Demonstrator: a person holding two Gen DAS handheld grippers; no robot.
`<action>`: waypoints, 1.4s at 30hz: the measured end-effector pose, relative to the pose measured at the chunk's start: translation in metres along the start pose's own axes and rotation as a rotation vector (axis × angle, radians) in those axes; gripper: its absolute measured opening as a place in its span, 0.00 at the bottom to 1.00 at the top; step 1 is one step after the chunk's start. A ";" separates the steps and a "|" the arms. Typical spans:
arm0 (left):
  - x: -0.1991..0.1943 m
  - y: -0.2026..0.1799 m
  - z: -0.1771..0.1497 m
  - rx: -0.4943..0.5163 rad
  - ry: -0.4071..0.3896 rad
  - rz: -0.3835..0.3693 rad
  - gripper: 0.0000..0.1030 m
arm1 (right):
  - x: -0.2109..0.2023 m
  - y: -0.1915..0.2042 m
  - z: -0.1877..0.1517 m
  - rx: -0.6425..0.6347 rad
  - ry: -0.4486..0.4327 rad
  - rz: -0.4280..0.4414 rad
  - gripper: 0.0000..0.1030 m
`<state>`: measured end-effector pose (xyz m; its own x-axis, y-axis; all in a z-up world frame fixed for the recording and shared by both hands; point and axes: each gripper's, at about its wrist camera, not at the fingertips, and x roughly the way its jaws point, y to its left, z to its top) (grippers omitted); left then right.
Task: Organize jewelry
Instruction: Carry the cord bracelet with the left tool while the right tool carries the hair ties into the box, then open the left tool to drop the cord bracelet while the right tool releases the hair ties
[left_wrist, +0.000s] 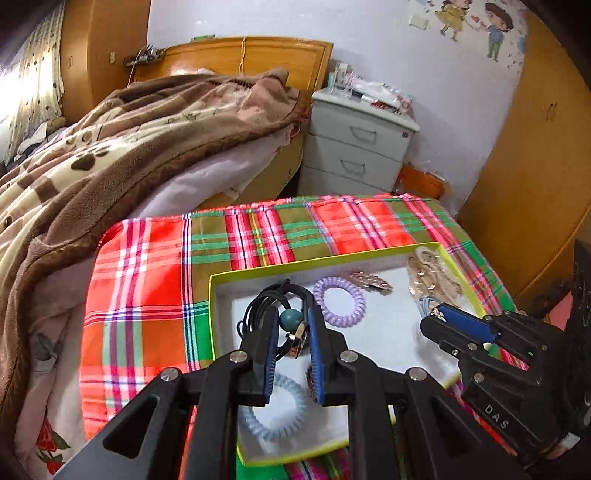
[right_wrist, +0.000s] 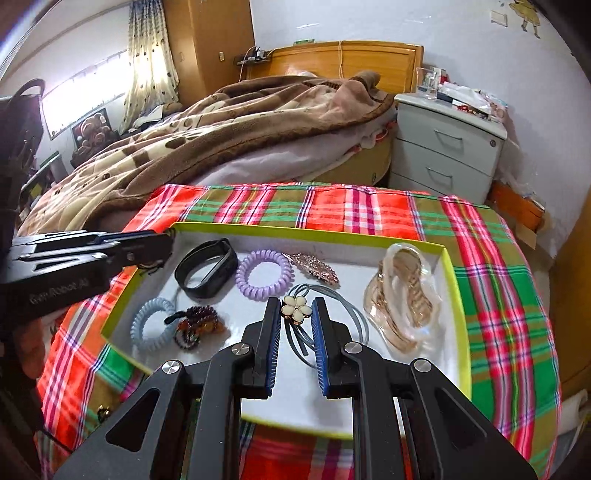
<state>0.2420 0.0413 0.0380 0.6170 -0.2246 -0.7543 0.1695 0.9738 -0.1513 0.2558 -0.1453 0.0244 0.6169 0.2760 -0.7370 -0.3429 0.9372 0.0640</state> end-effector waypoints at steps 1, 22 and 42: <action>0.004 -0.001 0.000 0.006 0.005 0.000 0.16 | 0.003 0.001 0.000 -0.003 0.003 0.003 0.17; 0.047 0.000 0.000 0.004 0.082 -0.019 0.17 | 0.041 0.009 0.002 -0.053 0.091 0.042 0.17; 0.048 0.004 0.001 -0.014 0.093 -0.020 0.29 | 0.042 0.009 0.002 -0.046 0.094 0.045 0.21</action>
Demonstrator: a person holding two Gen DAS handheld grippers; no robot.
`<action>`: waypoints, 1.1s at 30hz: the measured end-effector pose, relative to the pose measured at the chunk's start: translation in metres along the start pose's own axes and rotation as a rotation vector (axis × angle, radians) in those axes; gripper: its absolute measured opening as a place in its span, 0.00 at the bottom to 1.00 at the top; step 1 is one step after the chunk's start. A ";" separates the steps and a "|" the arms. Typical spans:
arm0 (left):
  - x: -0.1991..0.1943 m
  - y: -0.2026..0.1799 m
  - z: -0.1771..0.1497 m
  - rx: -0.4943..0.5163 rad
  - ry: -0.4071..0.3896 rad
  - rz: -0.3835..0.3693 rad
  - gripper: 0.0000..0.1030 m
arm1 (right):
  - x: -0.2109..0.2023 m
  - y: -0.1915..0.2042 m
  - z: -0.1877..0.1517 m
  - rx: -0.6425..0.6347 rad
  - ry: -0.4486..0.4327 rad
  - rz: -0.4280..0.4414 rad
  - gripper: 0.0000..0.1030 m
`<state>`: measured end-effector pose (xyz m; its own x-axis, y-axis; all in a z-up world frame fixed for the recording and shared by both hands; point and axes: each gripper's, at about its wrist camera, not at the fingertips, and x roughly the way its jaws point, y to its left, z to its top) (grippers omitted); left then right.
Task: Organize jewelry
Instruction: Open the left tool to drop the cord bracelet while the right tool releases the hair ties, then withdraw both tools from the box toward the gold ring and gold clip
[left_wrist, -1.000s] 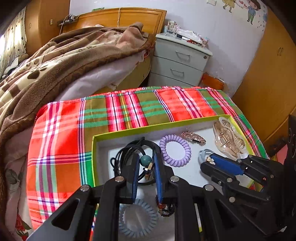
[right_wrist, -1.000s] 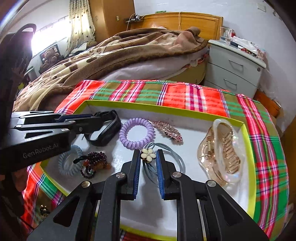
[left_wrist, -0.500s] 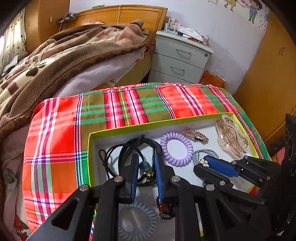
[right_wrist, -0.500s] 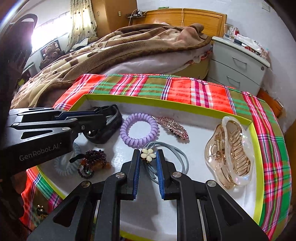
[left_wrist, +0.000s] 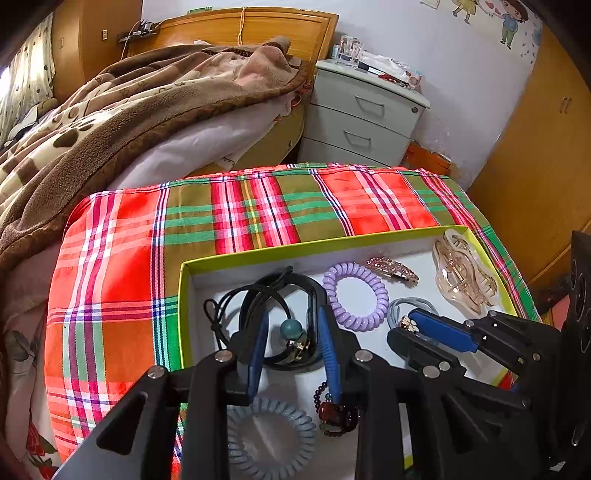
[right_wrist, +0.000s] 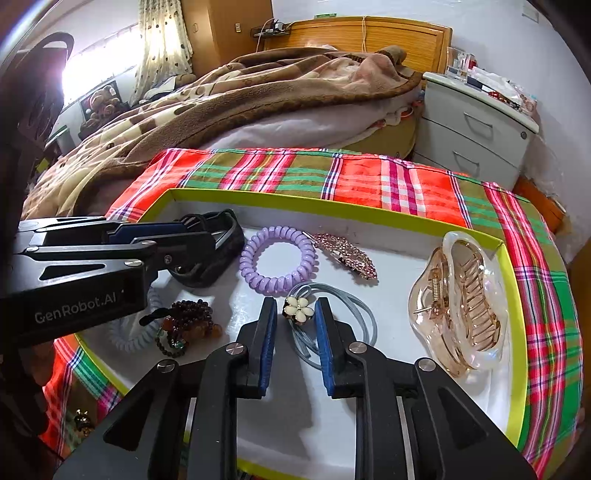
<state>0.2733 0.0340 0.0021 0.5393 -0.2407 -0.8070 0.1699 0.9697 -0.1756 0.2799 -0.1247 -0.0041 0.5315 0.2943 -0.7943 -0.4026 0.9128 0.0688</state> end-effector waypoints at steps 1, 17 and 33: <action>0.000 -0.001 -0.001 0.001 0.000 0.001 0.30 | 0.000 0.000 0.000 -0.001 -0.001 -0.004 0.22; -0.031 -0.002 -0.010 -0.003 -0.043 -0.008 0.38 | -0.028 0.004 -0.007 0.009 -0.054 0.001 0.25; -0.089 0.001 -0.059 -0.033 -0.102 -0.003 0.39 | -0.079 0.011 -0.043 0.035 -0.116 0.030 0.47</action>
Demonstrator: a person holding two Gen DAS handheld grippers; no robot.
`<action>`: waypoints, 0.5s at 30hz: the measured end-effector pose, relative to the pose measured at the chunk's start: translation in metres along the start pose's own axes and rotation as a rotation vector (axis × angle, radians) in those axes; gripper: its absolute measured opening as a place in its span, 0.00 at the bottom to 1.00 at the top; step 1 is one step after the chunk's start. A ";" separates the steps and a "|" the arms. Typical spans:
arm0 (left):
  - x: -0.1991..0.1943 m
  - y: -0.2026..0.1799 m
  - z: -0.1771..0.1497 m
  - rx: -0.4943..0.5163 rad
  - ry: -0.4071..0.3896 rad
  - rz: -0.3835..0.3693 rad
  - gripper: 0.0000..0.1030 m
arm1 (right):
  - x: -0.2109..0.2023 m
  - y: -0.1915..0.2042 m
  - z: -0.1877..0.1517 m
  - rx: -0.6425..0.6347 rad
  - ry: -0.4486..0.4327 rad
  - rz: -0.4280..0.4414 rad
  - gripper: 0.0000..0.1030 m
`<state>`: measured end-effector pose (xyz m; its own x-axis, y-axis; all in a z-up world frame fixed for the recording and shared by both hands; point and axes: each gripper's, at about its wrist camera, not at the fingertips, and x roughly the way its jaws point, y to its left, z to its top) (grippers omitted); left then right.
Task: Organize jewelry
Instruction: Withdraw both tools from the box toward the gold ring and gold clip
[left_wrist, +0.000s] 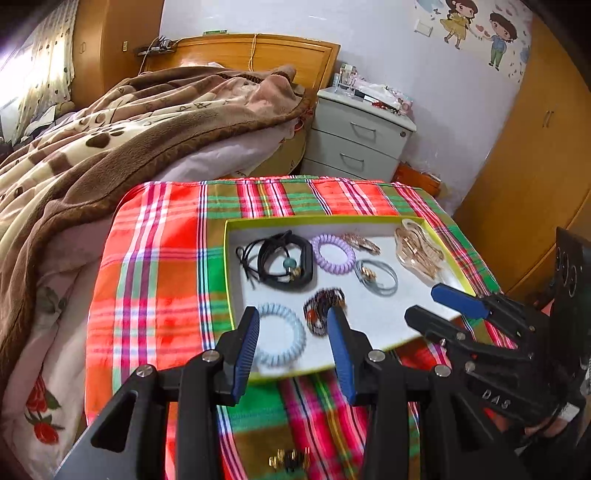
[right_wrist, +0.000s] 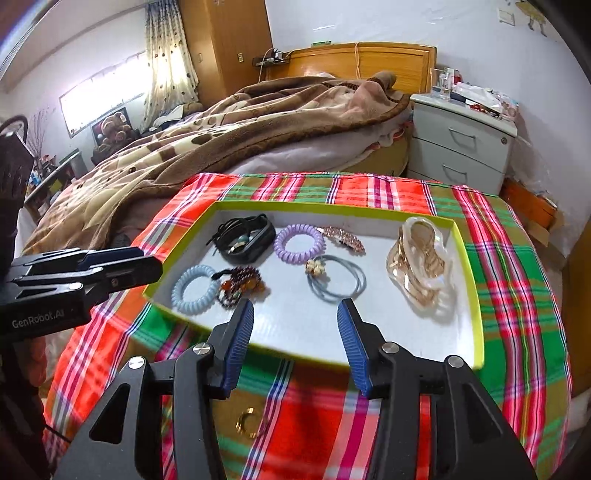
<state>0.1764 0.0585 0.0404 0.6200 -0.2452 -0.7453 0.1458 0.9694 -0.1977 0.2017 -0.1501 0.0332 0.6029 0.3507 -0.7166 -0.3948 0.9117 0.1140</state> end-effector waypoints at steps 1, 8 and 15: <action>-0.003 0.000 -0.004 0.002 0.000 0.005 0.39 | -0.003 0.001 -0.003 0.000 -0.002 -0.002 0.47; -0.014 0.001 -0.038 -0.007 0.022 0.023 0.40 | -0.016 0.005 -0.024 0.005 0.001 -0.002 0.47; -0.019 -0.003 -0.067 -0.001 0.041 0.026 0.43 | -0.021 0.005 -0.041 0.022 0.007 -0.003 0.47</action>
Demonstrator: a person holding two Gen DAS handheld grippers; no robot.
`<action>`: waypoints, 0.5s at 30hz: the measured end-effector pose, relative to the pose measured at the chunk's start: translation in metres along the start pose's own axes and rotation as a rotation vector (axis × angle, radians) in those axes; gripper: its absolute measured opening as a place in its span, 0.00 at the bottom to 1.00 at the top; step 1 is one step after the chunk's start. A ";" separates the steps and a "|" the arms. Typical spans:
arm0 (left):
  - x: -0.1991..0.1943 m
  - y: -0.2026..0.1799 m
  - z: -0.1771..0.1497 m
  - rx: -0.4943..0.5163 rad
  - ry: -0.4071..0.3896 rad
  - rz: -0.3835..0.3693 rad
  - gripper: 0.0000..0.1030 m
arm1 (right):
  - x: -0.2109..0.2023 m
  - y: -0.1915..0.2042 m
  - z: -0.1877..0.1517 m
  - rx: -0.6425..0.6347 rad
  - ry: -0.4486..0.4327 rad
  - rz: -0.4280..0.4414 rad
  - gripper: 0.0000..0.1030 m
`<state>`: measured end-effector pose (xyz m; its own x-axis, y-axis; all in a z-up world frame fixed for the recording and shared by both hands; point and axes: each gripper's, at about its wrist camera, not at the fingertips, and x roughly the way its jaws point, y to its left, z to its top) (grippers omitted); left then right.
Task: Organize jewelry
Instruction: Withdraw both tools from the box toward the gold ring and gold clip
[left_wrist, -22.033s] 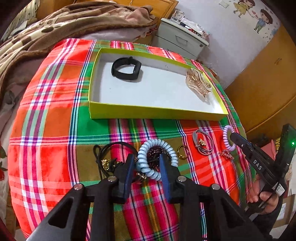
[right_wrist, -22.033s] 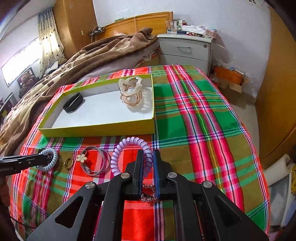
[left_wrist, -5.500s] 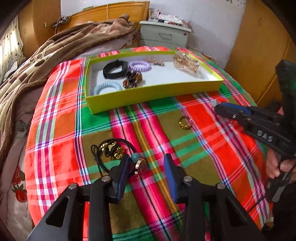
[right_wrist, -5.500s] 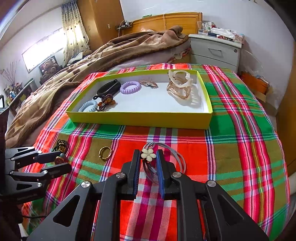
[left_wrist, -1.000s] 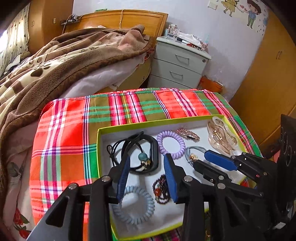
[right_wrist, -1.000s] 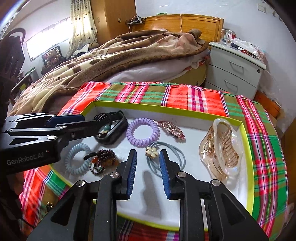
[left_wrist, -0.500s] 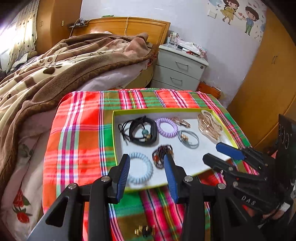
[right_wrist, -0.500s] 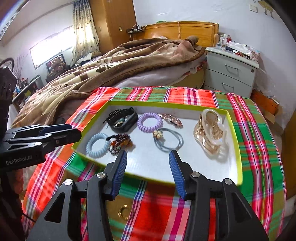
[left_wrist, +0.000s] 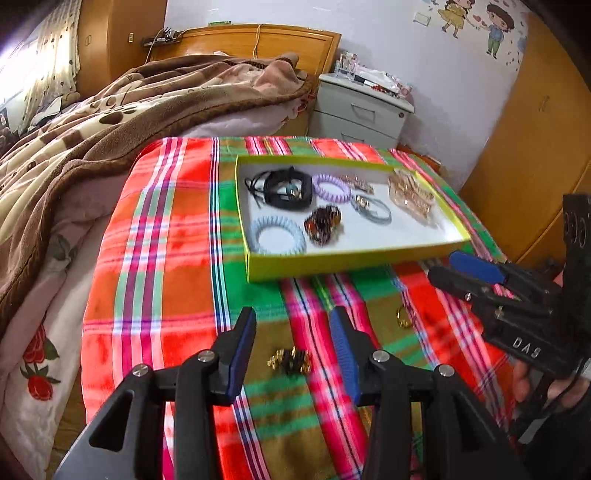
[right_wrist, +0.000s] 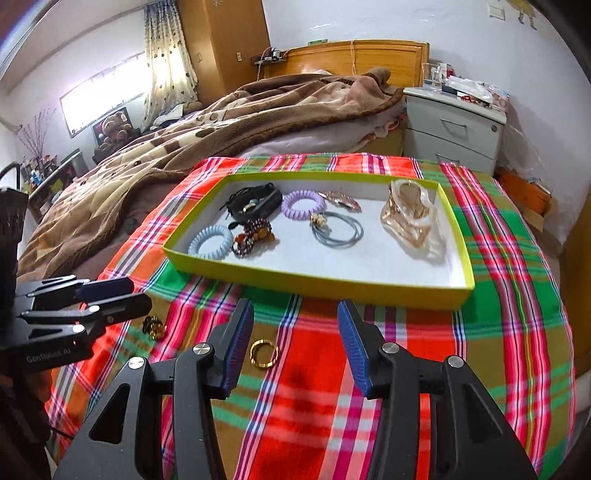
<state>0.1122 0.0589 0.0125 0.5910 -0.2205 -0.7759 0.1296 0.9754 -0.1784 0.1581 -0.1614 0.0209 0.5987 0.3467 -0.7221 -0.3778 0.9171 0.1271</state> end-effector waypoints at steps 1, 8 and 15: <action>0.001 -0.001 -0.003 0.002 0.003 0.009 0.43 | 0.000 0.000 -0.003 0.004 0.002 0.000 0.47; 0.011 -0.001 -0.018 0.011 0.032 0.032 0.48 | -0.004 -0.002 -0.015 0.019 0.010 -0.011 0.47; 0.018 -0.007 -0.024 0.037 0.041 0.062 0.48 | -0.006 -0.002 -0.021 0.026 0.016 -0.020 0.47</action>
<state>0.1032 0.0480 -0.0149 0.5660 -0.1594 -0.8089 0.1236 0.9865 -0.1079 0.1411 -0.1696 0.0106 0.5944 0.3255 -0.7353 -0.3473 0.9287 0.1304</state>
